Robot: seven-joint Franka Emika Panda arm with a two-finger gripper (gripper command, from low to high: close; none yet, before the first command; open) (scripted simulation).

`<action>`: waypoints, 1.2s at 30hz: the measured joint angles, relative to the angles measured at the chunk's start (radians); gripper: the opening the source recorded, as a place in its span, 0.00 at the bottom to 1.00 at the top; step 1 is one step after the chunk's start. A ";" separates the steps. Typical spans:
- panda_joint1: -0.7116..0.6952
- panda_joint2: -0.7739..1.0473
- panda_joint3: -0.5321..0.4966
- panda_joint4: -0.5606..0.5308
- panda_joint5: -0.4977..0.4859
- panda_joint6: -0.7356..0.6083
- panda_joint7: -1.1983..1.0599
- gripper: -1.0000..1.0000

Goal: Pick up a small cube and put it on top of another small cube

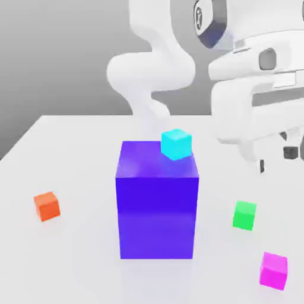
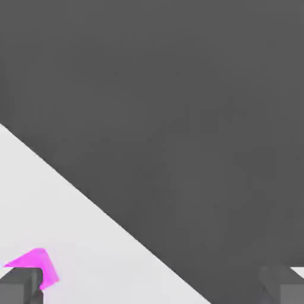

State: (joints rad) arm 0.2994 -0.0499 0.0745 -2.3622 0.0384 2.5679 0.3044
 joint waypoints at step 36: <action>0.212 -0.001 0.132 -0.374 0.025 0.116 -0.067 0.00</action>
State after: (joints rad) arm 0.5109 -0.0512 0.2066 -2.7357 0.0633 2.6843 0.2372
